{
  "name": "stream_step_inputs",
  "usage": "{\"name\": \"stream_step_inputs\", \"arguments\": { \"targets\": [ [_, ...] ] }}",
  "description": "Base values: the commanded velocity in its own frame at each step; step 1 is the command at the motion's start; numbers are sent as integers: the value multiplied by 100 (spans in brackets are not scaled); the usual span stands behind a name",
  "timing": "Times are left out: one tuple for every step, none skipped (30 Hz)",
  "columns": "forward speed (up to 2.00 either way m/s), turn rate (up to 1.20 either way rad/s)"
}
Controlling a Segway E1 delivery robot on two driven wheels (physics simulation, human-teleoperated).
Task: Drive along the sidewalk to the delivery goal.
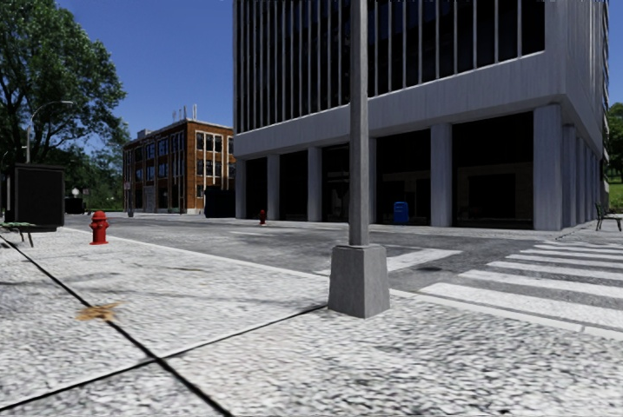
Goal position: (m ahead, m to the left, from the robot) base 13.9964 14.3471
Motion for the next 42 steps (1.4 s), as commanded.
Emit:
{"name": "stream_step_inputs", "arguments": {
  "targets": [
    [147,67],
    [147,67],
    [147,70],
    [147,70],
    [147,71],
    [157,72],
    [157,72],
    [167,73],
    [172,73],
    [173,74],
    [173,75],
    [173,75],
    [173,75],
    [173,75],
    [173,75],
    [173,75],
    [173,75],
    [173,75],
    [181,75],
    [181,75],
    [200,75],
    [200,75],
    [200,75],
    [200,75],
    [200,75],
    [200,75],
    [200,75],
    [200,75],
    [200,75],
    [200,75],
    [200,75],
    [200,75],
    [200,75],
    [200,75],
    [200,74],
    [200,74],
    [200,74],
    [200,74],
    [200,74],
    [200,74],
    [200,74],
    [200,69]
  ]
}}
